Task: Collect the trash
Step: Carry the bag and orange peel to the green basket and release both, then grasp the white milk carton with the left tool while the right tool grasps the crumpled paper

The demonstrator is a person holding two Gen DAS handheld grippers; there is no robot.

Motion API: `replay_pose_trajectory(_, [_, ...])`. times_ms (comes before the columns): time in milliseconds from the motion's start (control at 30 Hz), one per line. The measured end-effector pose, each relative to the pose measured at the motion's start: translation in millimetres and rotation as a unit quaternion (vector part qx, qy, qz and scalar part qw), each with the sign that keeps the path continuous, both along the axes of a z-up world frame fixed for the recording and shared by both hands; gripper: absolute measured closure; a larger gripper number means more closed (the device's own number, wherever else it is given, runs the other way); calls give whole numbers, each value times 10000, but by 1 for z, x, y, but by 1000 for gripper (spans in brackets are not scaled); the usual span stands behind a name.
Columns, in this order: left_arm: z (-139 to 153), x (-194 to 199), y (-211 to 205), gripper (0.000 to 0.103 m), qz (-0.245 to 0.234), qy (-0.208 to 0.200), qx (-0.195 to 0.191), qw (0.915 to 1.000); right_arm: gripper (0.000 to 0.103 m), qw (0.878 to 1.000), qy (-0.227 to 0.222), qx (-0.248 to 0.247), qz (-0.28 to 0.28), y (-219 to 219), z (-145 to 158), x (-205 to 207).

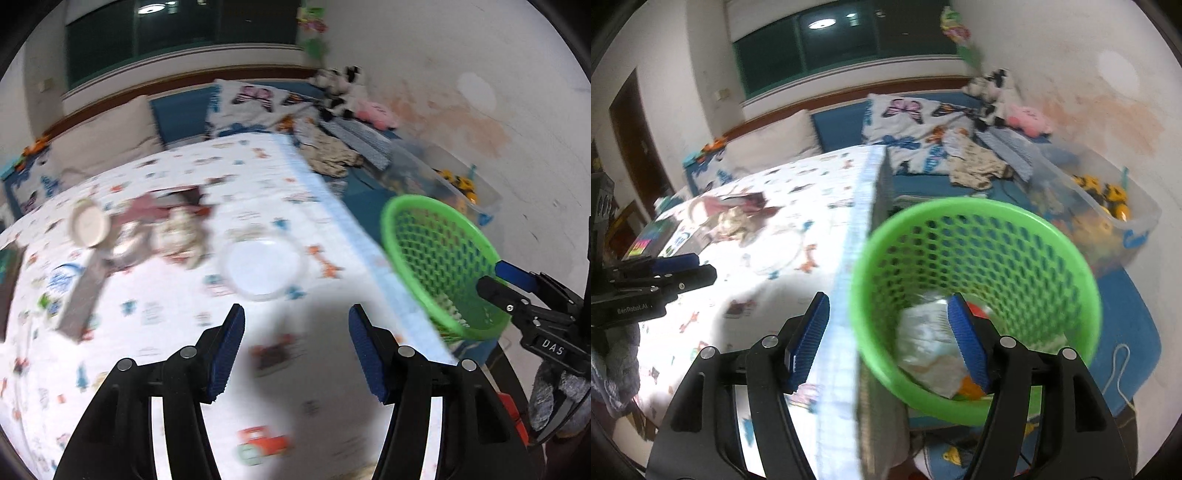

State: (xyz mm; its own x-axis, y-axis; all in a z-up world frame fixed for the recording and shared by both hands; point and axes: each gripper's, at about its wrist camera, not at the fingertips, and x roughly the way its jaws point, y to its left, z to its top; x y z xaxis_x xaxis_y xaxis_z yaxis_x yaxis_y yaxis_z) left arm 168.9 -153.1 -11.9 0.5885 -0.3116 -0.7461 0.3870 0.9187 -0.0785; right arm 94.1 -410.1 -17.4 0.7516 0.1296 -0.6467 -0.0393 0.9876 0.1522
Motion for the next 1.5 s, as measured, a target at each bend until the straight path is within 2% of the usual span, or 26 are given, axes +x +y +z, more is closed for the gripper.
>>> replay_pose_trajectory(433, [8,16,125,46,1170,-66,-83,9931,36,9944,-47,-142,1043,100,19,59])
replay_pose_trajectory(700, [8,20,174,46,1564,-83,-188,9875,36,9861,83,-180,1650,162,17,105])
replay_pose_trajectory(1033, [-2,30,205,46,1751,34,-347,9839,36,9789,304,-236,2008,211,-16,163])
replay_pose_trajectory(1300, [-5,41,217,46,1806,40,-290,9831,36,9775,482,-246,2038,226,-37,200])
replay_pose_trajectory(1467, [-9,55,217,46,1769,63,-164,9841,49,9762,575,-249,2078,231,-46,210])
replay_pose_trajectory(1500, [-10,60,216,41,1738,64,-123,9847,50,9760,560,-251,2091,231,-45,209])
